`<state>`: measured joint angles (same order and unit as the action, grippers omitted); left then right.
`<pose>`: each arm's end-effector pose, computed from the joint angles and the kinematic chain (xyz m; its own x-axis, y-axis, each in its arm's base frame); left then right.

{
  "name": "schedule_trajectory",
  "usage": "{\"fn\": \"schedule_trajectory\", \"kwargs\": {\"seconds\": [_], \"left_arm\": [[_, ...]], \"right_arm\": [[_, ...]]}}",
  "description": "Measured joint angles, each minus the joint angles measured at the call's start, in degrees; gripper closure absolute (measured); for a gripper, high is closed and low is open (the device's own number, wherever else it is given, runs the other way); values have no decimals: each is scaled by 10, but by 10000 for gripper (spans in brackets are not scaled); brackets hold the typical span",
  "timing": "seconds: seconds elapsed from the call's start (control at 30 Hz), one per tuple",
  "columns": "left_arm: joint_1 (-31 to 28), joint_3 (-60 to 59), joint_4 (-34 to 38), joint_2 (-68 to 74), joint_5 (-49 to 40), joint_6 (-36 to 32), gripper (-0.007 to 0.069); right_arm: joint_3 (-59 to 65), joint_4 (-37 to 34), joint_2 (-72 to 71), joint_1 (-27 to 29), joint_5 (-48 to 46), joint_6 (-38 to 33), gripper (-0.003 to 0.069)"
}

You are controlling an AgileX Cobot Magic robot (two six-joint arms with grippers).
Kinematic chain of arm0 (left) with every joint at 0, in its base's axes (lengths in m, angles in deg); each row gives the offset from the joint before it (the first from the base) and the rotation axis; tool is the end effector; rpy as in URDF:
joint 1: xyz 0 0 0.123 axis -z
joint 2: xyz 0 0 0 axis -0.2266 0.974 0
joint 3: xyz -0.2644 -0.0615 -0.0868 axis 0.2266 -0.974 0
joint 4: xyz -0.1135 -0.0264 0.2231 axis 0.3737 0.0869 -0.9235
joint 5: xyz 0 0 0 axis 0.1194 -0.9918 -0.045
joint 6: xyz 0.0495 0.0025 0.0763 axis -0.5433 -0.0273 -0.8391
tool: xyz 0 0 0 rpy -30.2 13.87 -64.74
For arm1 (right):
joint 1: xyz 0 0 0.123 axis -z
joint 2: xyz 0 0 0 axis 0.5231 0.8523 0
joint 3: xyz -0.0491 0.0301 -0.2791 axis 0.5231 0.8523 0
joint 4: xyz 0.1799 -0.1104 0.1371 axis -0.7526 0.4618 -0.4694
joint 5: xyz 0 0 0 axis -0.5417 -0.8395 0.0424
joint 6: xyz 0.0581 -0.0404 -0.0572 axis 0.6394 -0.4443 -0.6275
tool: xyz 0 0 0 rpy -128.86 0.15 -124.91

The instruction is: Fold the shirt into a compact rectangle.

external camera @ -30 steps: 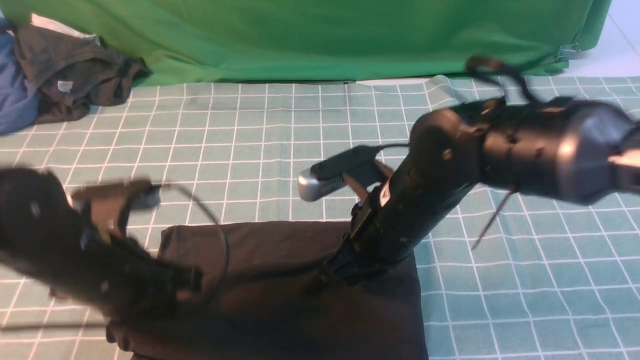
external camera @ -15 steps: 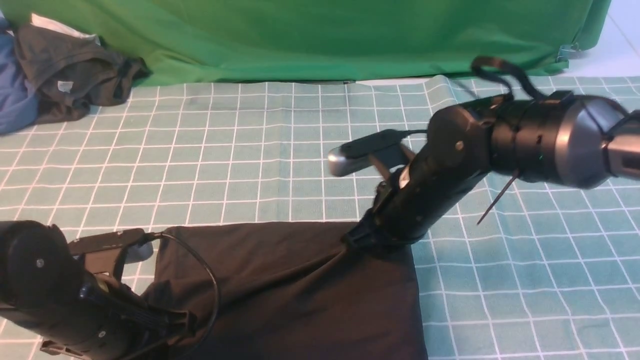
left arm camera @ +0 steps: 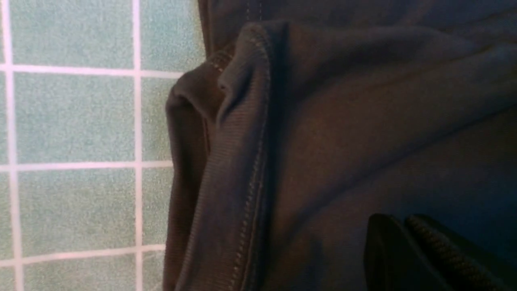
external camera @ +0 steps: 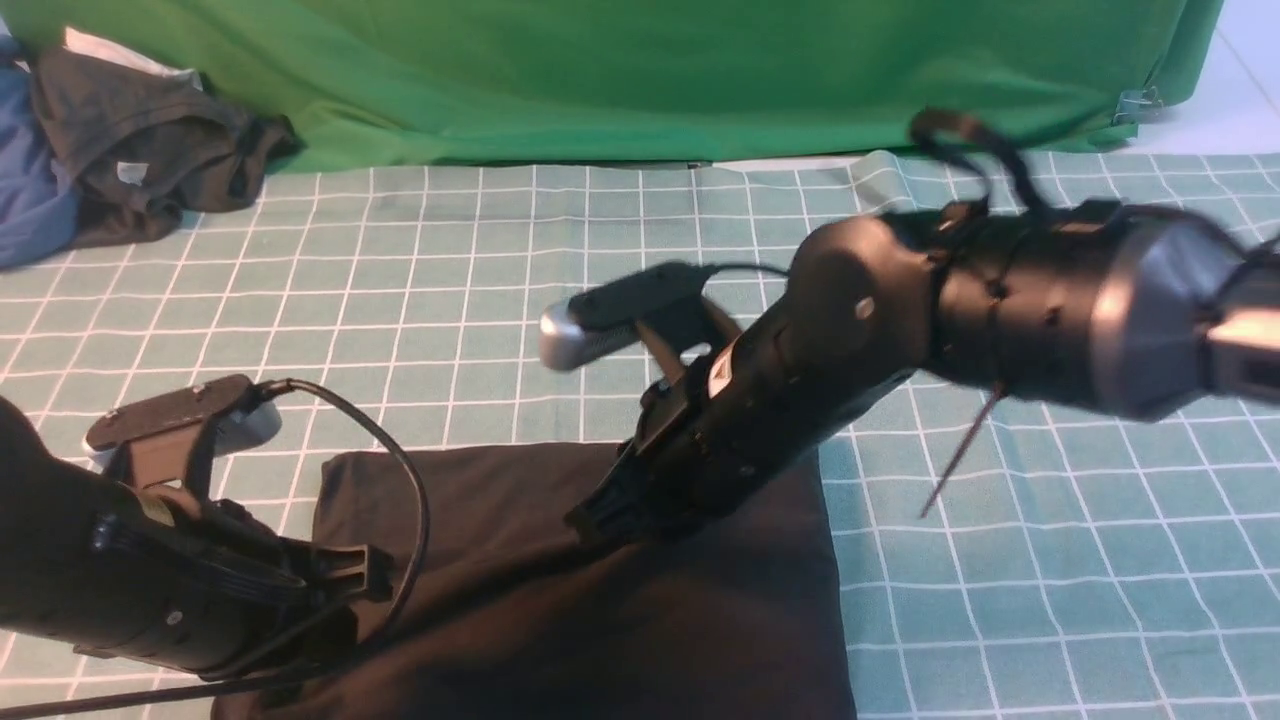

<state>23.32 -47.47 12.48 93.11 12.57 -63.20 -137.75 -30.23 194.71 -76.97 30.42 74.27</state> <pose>0.1847 -0.0539 0.2175 -0.9502 -0.1637 -0.2651 -0.0745 0.9455 -0.3170 0.2609 0.3005 0.1986 -0.7493 -0.5164 -0.4147 -0.6516 0.6869 0.3219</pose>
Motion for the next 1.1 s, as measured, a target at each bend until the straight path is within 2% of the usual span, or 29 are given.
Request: {"fn": "schedule_trajectory", "kwargs": {"seconds": [0.2,0.47,0.6,0.83,1.03,1.1], "left_arm": [[0,-37,-1,0,7,0,617],[0,-57,-7,0,13,0,617],[0,-40,-7,0,19,0,617],[0,26,-8,0,6,-2,617],[0,84,16,12,-18,-45,617],[1,114,30,36,-52,-58,617]], "right_arm": [[0,3,59,6,-23,5,620],[-1,15,23,14,-42,5,620],[-1,53,-30,14,-45,16,620],[-1,178,-88,14,-102,82,620],[-1,196,-133,14,-149,89,620],[2,215,-163,14,-171,88,620]]}}
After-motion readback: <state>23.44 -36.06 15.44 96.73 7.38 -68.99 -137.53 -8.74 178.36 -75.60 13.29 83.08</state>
